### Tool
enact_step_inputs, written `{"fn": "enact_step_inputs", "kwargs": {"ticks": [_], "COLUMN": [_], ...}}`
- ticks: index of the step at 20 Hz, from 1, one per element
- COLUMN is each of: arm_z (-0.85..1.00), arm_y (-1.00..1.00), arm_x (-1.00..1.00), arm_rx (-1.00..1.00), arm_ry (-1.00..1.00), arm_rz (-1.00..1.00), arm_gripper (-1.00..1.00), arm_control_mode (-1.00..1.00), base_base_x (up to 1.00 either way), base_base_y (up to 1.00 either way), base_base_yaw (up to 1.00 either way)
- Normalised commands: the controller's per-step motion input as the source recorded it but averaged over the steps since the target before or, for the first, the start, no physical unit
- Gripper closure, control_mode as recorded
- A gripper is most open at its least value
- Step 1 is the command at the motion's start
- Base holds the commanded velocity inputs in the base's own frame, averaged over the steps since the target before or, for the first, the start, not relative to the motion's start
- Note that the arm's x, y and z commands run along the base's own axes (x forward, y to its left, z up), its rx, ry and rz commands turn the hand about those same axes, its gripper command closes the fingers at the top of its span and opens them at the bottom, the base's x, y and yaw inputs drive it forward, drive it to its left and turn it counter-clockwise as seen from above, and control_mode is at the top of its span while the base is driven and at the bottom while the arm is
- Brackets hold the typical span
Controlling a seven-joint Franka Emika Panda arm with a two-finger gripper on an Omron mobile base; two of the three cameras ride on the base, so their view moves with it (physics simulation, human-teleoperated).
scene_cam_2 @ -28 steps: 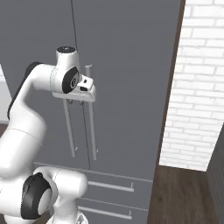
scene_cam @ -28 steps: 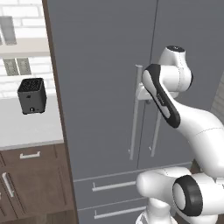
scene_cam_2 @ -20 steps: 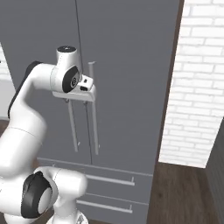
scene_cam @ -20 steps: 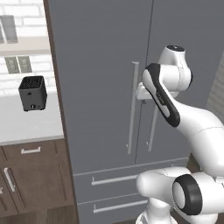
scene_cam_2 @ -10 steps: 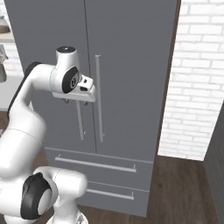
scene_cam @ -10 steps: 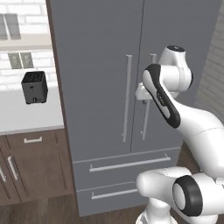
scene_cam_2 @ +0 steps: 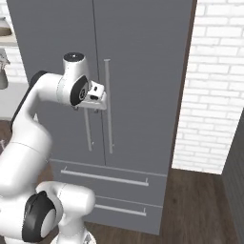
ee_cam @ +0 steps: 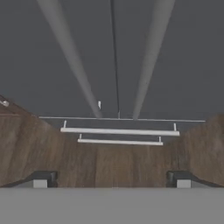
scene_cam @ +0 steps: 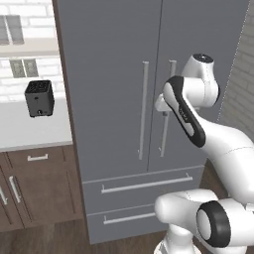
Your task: Take the strawberry from the fridge and place it on top of the pancake, located on the dining counter.
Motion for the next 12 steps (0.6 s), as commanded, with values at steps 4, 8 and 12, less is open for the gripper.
{"fn": "enact_step_inputs", "kwargs": {"ticks": [4, 8, 12], "arm_z": [-0.27, -0.32, 0.0], "arm_y": [-0.05, -0.32, -0.34], "arm_x": [0.75, 0.97, 0.65], "arm_rx": [0.0, 0.0, 0.01], "arm_ry": [-0.24, -0.19, -0.17], "arm_rz": [-0.09, -0.15, -0.1], "arm_gripper": [-1.0, -1.0, -1.0], "arm_control_mode": [-1.0, -1.0, -1.0], "base_base_x": [0.0, 0.0, 0.0], "base_base_y": [0.0, 0.0, 0.0], "base_base_yaw": [0.0, 0.0, 0.0]}}
